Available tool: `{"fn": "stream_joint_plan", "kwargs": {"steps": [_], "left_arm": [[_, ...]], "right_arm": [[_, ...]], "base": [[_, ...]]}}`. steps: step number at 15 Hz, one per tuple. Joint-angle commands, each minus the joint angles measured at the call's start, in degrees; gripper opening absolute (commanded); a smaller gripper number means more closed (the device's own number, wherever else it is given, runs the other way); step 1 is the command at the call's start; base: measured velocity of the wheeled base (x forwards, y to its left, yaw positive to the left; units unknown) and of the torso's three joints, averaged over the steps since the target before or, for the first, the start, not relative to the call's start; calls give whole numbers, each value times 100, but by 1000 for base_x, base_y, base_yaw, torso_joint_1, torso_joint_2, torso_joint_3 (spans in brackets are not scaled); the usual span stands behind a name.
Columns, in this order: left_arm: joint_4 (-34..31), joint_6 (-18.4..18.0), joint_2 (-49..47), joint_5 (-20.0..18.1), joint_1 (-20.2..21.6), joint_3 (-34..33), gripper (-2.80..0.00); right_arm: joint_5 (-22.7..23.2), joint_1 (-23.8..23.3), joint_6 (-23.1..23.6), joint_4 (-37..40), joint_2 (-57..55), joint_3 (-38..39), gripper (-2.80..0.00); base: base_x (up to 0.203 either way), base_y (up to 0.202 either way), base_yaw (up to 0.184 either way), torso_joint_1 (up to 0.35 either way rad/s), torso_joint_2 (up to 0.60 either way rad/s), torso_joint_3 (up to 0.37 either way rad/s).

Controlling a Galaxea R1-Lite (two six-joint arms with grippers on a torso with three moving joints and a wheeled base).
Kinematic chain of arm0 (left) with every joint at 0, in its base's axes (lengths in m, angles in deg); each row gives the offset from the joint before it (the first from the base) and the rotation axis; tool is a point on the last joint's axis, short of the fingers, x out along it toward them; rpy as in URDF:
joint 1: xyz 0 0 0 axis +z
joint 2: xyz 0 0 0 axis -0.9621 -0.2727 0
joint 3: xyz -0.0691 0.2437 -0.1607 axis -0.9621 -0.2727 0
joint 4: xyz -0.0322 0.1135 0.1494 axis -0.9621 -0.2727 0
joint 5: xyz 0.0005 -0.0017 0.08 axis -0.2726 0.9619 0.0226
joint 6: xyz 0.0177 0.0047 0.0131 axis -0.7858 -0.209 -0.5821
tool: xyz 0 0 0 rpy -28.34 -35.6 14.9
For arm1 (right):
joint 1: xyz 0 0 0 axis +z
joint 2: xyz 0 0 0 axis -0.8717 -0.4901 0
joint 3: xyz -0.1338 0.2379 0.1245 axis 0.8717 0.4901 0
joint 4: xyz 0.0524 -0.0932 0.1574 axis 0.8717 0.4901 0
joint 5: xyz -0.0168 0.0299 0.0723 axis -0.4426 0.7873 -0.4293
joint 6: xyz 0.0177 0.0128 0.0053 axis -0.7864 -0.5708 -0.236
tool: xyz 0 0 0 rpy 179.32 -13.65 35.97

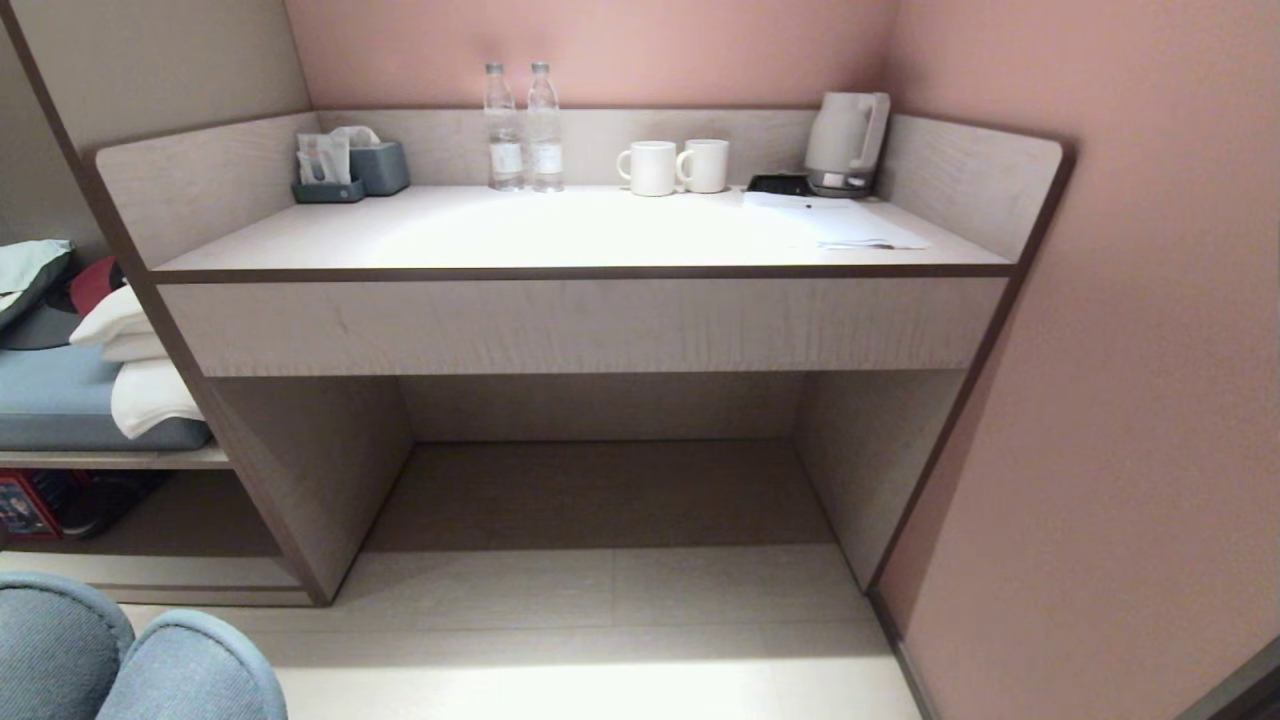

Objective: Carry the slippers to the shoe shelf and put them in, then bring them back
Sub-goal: Place the slippers into the shoe cabinet

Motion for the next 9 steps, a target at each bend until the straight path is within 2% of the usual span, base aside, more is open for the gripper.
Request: {"fn": "stream_joint_plan", "kwargs": {"steps": [1, 9], "left_arm": [[0, -9, 0, 1, 0, -1, -280], [0, -20, 0, -6, 0, -1, -280]], "right_arm": [[5, 4, 0, 0, 6, 0, -280], [5, 3, 0, 0, 6, 0, -280]], "base": [[0, 0, 0, 0, 0, 0], [0, 0, 0, 0, 0, 0]]}}
